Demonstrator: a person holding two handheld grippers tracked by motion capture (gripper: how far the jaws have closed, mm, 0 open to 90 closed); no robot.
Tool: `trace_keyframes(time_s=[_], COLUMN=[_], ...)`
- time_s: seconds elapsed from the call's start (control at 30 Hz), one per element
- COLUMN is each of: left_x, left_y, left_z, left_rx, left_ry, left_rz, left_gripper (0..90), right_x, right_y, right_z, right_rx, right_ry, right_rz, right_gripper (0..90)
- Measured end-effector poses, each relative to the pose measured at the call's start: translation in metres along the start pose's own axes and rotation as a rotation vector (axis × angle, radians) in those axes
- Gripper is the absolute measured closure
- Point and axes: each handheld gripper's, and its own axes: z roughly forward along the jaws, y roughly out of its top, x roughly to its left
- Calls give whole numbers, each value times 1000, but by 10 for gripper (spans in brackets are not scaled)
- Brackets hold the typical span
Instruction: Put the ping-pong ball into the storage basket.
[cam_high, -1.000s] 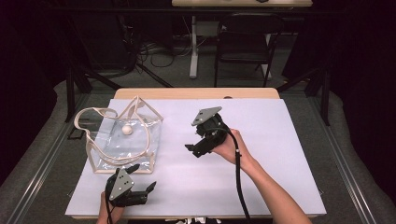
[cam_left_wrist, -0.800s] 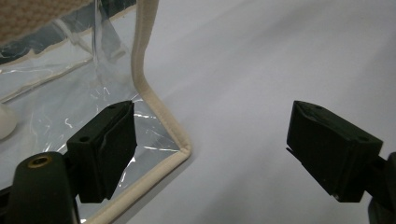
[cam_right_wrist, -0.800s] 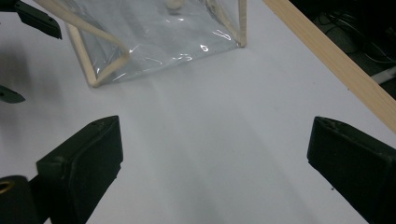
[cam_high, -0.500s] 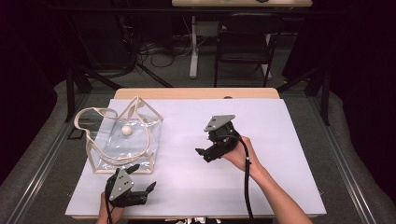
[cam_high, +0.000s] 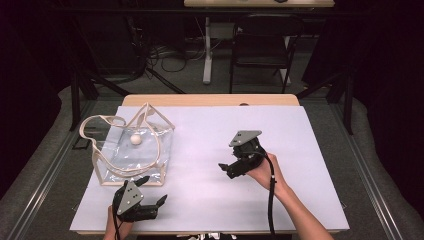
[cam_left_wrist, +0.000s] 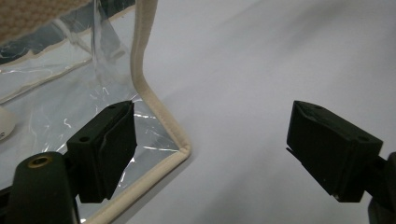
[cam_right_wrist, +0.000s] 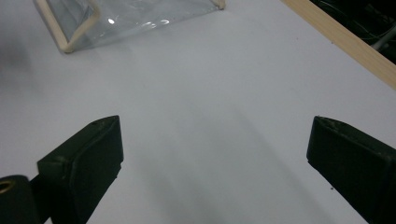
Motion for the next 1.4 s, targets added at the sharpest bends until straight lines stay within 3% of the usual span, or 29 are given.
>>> trace_keyframes(time_s=[1.4], left_x=[0], left_y=[0], left_z=[1], left_rx=[8], left_ry=[-1], left_rz=[2], left_gripper=[163], right_x=[-6], right_y=[-71], right_z=[-28], right_rx=[12], right_ry=[-87], right_rz=[98], right_gripper=[23])
